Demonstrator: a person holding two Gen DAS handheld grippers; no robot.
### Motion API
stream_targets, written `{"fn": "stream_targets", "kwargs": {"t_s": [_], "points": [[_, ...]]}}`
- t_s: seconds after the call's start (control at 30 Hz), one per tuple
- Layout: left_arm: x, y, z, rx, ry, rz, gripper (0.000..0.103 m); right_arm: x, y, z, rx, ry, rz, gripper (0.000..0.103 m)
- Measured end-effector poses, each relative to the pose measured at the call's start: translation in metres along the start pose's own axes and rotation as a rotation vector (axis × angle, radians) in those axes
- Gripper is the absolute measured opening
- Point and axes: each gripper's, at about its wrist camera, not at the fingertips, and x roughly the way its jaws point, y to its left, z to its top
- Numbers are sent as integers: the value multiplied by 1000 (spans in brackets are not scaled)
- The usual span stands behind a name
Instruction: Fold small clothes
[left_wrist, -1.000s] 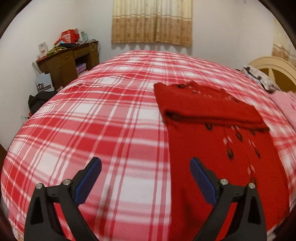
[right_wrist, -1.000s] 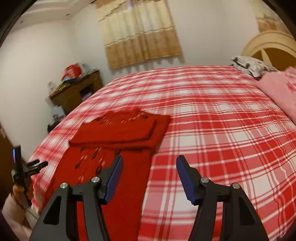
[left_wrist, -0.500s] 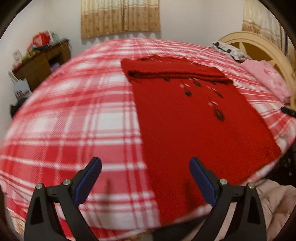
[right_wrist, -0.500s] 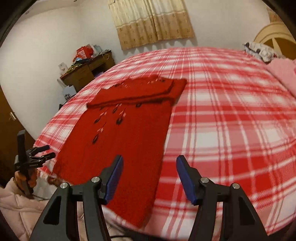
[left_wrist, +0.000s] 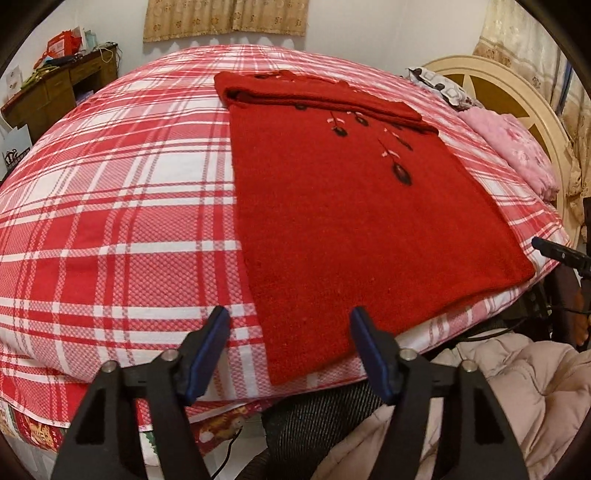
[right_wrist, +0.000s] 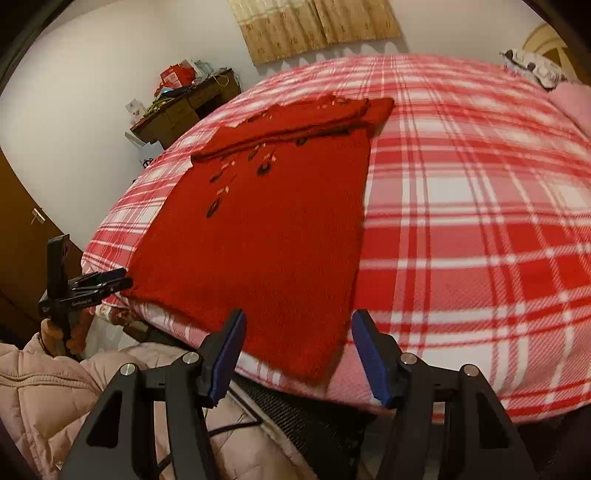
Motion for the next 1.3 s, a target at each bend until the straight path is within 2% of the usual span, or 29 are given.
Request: {"fn": "stream_targets", "kwargs": {"t_s": [0.07, 0.17, 0.3, 0.43, 0.53, 0.57, 0.6, 0.63, 0.67, 0.7, 0.8, 0.9, 1.03, 1.13, 1.23, 1.3], "points": [[-1, 1, 0, -6, 4, -23, 58, 4, -3, -5, 15, 21, 4, 60], [0, 2, -1, -39, 24, -98, 56, 13, -5, -10, 29, 56, 13, 60], [2, -2, -3, -32, 27, -94, 56, 20, -2, -14, 11, 82, 1, 60], [1, 4, -1, -70, 31, -122, 56, 24, 0, -15, 2, 92, -1, 60], [3, 1, -3, -63, 27, -107, 56, 28, -4, -15, 42, 85, 23, 60], [4, -2, -3, -52, 27, -94, 56, 29, -5, -15, 54, 86, 28, 56], [4, -5, -4, -36, 28, -84, 52, 30, -5, -15, 57, 87, 35, 41], [4, -8, -4, -23, 30, -82, 48, 32, -3, -15, 50, 96, 39, 31], [4, -9, -4, -17, 34, -84, 35, 34, -3, -15, 47, 105, 36, 15], [6, -9, -4, -23, 45, -86, 22, 38, -3, -15, 52, 121, 24, 13], [9, -3, -5, -63, 54, -107, 18, 39, -8, -16, 79, 122, 41, 10], [4, -1, -3, -79, 53, -131, 13, 33, -12, -10, 110, 117, 102, 9], [-10, -2, 10, -76, 23, -146, 13, 19, -12, 17, 139, 56, 224, 9], [-23, -1, 33, -72, -28, -155, 13, 13, -10, 56, 143, -10, 291, 9], [-26, 7, 69, -89, -86, -158, 10, 17, -15, 93, 161, -60, 311, 9], [-19, 14, 89, -109, -98, -163, 10, 26, -23, 117, 174, -93, 289, 9]]}}
